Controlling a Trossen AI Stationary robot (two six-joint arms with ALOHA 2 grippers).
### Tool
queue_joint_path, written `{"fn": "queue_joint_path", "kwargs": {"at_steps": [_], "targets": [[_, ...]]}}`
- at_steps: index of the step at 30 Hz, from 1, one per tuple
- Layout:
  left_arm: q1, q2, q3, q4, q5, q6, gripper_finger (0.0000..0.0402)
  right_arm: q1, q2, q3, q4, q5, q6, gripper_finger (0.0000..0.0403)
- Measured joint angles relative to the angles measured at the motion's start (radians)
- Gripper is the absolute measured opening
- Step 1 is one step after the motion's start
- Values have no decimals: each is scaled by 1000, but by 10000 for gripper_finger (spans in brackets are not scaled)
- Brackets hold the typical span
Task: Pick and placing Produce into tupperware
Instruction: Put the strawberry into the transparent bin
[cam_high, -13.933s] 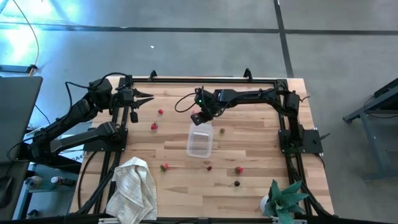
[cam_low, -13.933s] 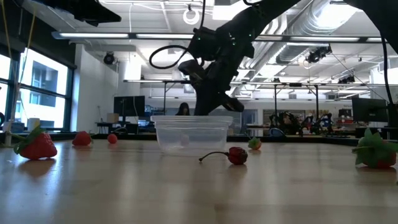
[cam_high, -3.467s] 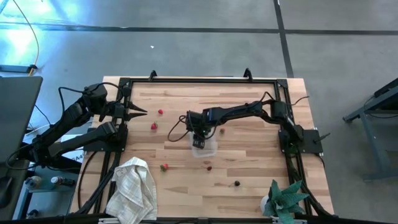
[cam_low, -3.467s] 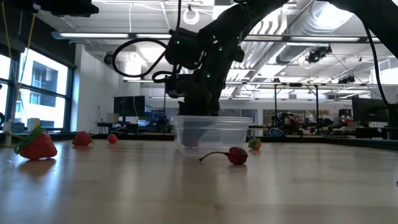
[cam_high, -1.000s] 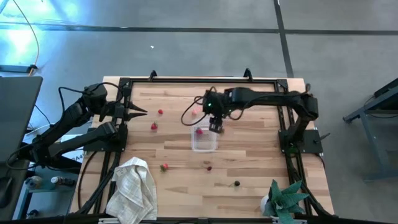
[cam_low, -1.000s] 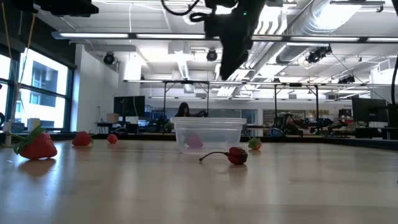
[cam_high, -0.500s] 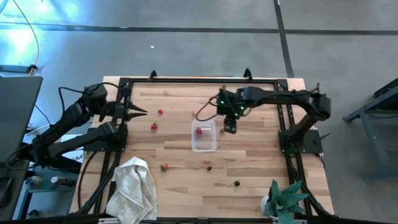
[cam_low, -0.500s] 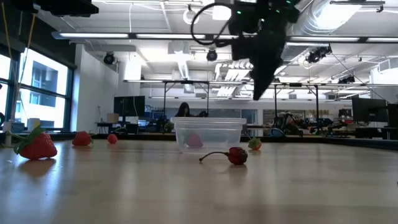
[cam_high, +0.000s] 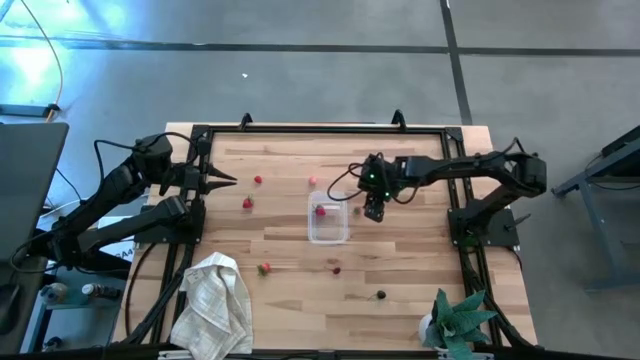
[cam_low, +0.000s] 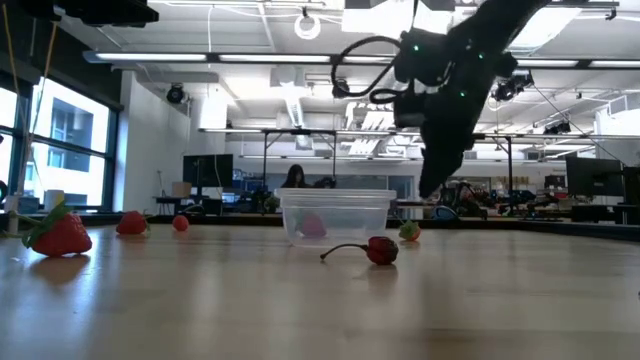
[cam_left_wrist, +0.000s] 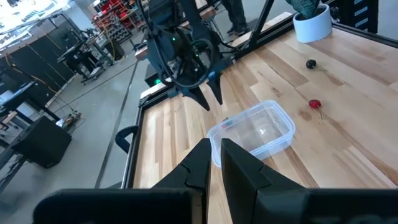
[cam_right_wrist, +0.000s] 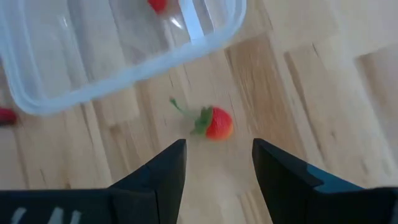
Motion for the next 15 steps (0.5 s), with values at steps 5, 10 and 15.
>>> {"fn": "queue_joint_path", "kwargs": {"at_steps": [5,10,15], "targets": [[0,0,0,0,0,0,28,-9,0,-49,40,-19,21,177],[0,0,0,0,0,0,28,-8,0,-74,52,-20,7,177],[0,0,0,0,0,0,28,-8,17,-111,81,-22,-14,177]]}}
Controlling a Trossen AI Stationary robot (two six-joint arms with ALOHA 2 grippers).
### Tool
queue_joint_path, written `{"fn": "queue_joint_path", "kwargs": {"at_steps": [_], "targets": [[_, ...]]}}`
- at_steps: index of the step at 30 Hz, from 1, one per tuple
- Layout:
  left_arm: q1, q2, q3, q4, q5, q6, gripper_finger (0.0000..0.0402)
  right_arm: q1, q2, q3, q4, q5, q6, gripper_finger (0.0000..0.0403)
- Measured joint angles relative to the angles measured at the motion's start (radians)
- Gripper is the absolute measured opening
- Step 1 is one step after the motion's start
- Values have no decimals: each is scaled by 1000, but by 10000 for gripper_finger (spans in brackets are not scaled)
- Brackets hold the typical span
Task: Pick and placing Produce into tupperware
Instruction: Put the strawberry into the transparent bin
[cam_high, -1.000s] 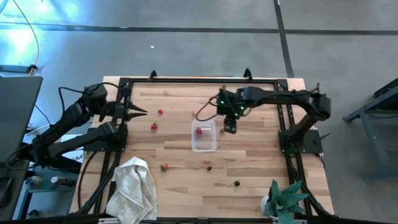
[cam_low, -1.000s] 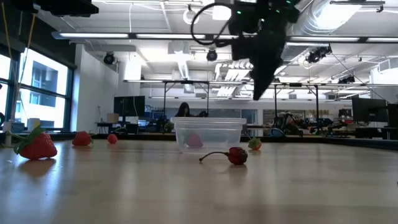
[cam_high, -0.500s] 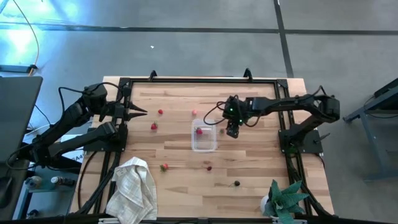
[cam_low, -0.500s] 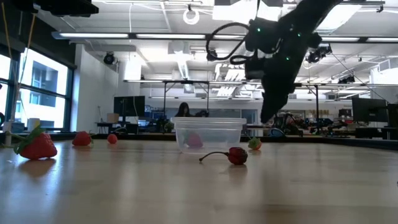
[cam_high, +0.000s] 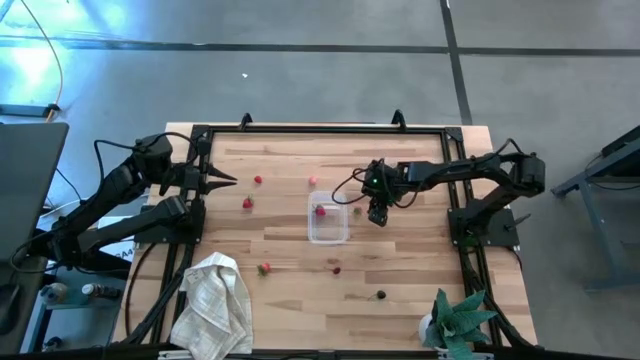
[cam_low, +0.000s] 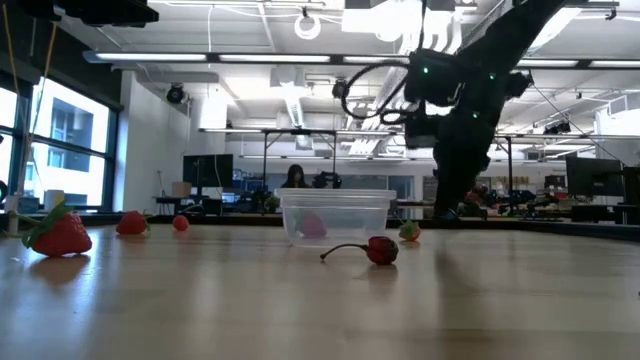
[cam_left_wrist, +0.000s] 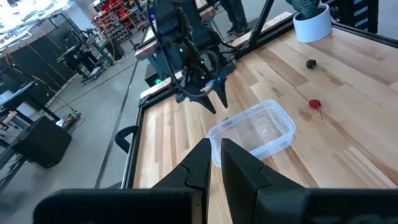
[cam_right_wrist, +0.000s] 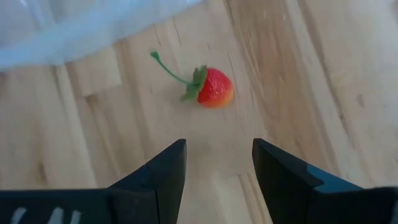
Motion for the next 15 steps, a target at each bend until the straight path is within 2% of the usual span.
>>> {"fn": "queue_joint_path", "kwargs": {"at_steps": [7,10,15], "targets": [[0,0,0,0,0,0,28,2,62,-23,114,3,-125,177],[0,0,0,0,0,0,28,2,78,-23,132,7,-220,177],[0,0,0,0,0,0,28,1,99,-22,136,37,-262,177]]}}
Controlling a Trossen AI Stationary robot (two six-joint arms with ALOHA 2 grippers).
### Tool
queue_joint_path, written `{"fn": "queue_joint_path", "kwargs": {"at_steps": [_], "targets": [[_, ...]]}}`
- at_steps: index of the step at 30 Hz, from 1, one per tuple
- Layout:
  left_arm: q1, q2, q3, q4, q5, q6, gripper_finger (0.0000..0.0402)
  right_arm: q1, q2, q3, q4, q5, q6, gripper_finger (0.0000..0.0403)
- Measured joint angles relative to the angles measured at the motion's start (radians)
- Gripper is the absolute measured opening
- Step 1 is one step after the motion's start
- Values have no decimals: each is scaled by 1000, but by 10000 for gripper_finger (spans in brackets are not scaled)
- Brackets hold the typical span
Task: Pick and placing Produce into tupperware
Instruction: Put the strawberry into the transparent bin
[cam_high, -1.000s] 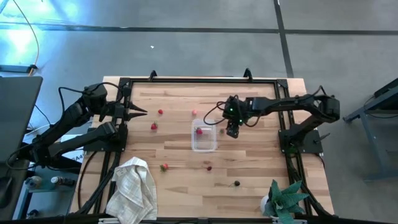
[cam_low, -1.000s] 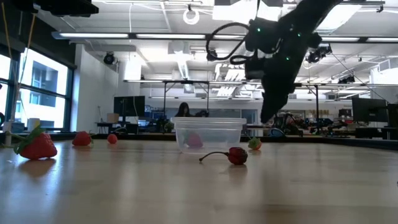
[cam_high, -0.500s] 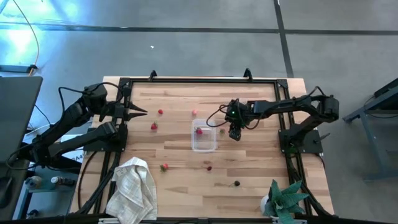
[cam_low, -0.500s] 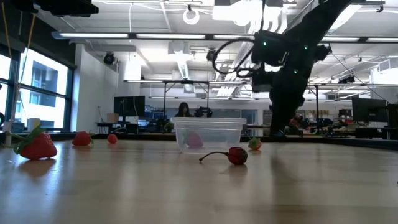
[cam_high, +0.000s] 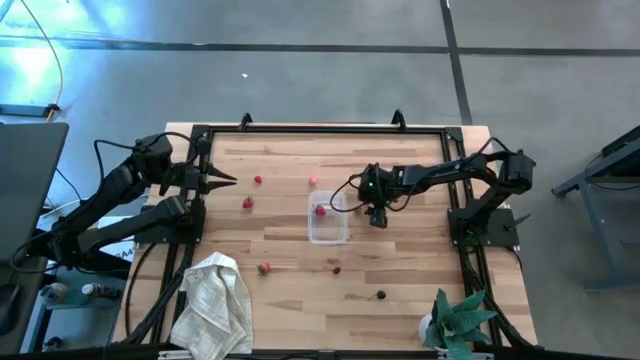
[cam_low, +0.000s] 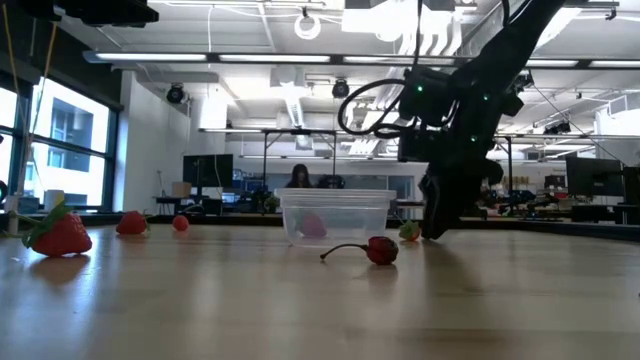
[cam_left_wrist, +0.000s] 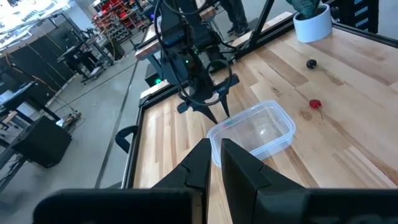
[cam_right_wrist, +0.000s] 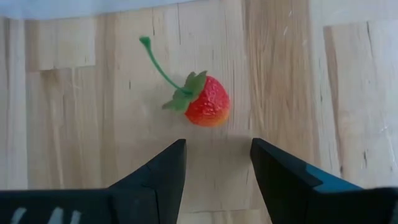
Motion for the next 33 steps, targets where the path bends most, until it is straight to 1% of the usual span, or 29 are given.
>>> {"fn": "queue_joint_path", "kwargs": {"at_steps": [9,12,17,21,24,33], "targets": [[0,0,0,0,0,0,28,6,6,0,18,7,-101,177],[0,0,0,0,0,0,28,7,9,0,48,20,-143,177],[0,0,0,0,0,0,28,6,10,29,53,28,-183,177],[0,0,0,0,0,0,28,6,9,39,33,22,-198,177],[0,0,0,0,0,0,28,6,11,39,17,-13,-218,177],[0,0,0,0,0,0,28,20,88,58,28,-27,-269,177]]}}
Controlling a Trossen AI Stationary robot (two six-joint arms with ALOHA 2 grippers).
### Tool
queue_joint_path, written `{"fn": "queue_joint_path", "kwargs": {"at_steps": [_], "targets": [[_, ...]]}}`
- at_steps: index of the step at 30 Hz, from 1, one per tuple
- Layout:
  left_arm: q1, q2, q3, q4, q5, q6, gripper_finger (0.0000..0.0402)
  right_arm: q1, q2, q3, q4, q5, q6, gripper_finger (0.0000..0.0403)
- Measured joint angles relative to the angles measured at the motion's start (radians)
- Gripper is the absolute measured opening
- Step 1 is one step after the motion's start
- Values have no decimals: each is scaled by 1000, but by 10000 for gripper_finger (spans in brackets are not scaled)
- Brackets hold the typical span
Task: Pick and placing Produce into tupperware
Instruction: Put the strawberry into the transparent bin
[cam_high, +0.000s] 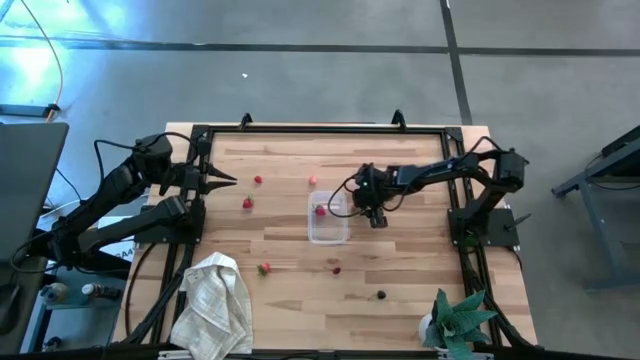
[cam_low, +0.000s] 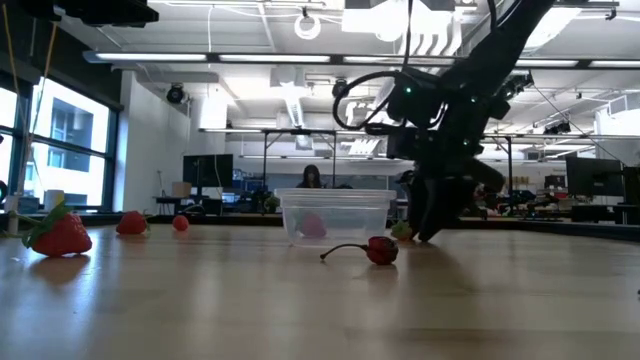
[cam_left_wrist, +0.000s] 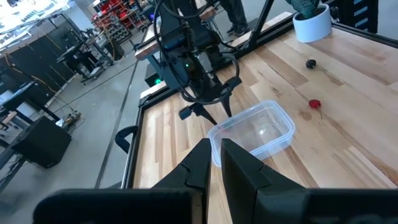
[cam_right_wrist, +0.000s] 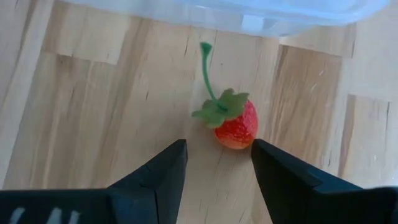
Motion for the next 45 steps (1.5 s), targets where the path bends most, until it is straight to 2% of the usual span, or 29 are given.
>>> {"fn": "queue_joint_path", "kwargs": {"at_steps": [9,24,45], "targets": [[0,0,0,0,0,0,28,1,21,66,13,30,-71,177],[0,0,0,0,0,0,28,-10,40,70,0,33,-51,176],[0,0,0,0,0,0,28,-10,40,69,7,21,364,176]]}}
